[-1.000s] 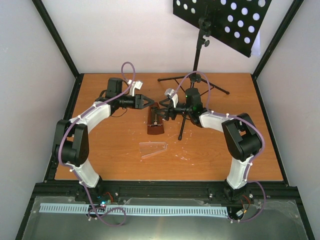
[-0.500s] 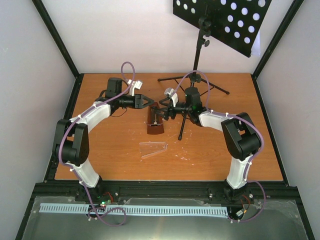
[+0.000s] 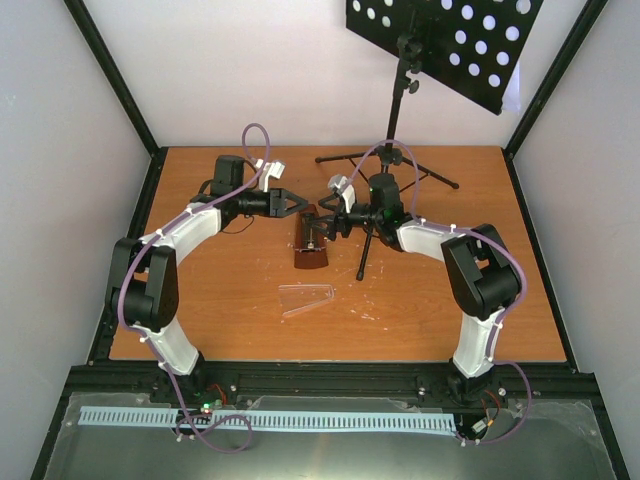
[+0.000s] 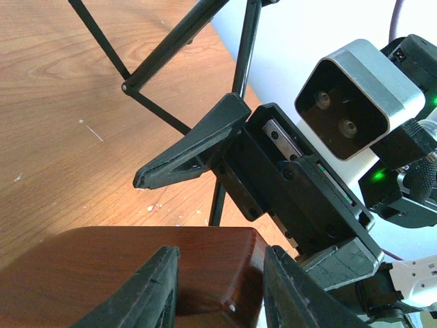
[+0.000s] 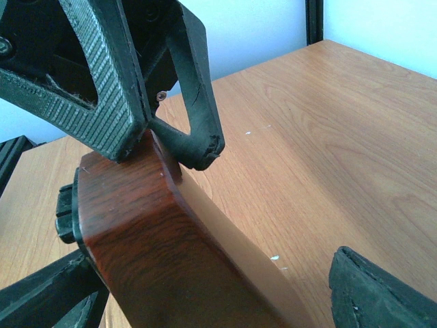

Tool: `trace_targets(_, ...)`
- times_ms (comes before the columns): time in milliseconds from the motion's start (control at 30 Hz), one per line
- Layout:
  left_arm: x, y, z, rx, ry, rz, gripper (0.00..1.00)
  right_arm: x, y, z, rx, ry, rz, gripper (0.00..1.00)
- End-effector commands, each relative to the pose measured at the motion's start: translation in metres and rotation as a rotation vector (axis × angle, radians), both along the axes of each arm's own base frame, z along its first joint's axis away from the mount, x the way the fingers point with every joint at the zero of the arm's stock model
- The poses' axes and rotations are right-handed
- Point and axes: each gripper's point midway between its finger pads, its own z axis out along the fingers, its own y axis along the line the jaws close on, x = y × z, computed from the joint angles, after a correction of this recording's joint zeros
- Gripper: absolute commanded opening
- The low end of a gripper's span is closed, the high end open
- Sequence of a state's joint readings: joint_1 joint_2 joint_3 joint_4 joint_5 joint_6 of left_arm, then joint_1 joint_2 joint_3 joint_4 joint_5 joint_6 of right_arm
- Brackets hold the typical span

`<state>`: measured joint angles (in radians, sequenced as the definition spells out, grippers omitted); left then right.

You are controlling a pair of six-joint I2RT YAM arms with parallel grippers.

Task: Pack up the instrument practice props

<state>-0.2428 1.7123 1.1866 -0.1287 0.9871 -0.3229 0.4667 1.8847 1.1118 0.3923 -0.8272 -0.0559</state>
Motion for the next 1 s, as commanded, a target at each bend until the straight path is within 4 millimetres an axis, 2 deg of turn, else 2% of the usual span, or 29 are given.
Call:
trace_targets(0,-0.003,0.0,-0.02,0.025,0.056,-0.004,0.35,0.009,0.006,0.005,-0.003,-0.036,-0.011,0.87)
trace_targets(233,-0.003,0.0,-0.019,0.027,0.053,-0.001,0.35,0.011,0.008,0.006,-0.017,-0.047,-0.018,0.94)
trace_targets(267,-0.003,0.001,-0.018,0.028,0.051,0.0,0.36,0.01,0.008,0.007,-0.017,-0.052,-0.02,0.99)
trace_targets(367,-0.001,0.002,-0.016,0.037,0.034,0.013,0.38,0.009,0.005,0.015,-0.013,-0.075,-0.034,1.0)
trace_targets(500,0.0,0.005,-0.009,0.054,-0.001,0.036,0.51,0.005,0.001,0.029,-0.01,-0.111,-0.044,1.0)
trace_targets(567,0.001,0.008,-0.003,0.066,-0.03,0.053,0.61,0.0,-0.001,0.039,-0.002,-0.128,-0.04,1.0)
trace_targets(600,0.002,0.009,0.001,0.075,-0.049,0.066,0.69,-0.003,-0.002,0.044,0.002,-0.136,-0.037,1.0)
trace_targets(700,0.011,0.017,0.025,0.082,-0.157,0.117,0.85,-0.013,-0.005,0.055,0.016,-0.153,-0.025,1.0)
trace_targets(800,0.015,0.035,0.048,0.092,-0.253,0.181,0.96,-0.022,-0.01,0.063,0.02,-0.149,-0.025,1.0)
trace_targets(900,0.009,0.047,0.075,0.12,-0.401,0.236,0.99,-0.033,-0.02,0.073,0.034,-0.129,-0.061,1.0)
trace_targets(967,-0.008,0.045,0.09,0.113,-0.492,0.225,1.0,-0.039,-0.031,0.088,0.071,-0.116,-0.11,1.0)
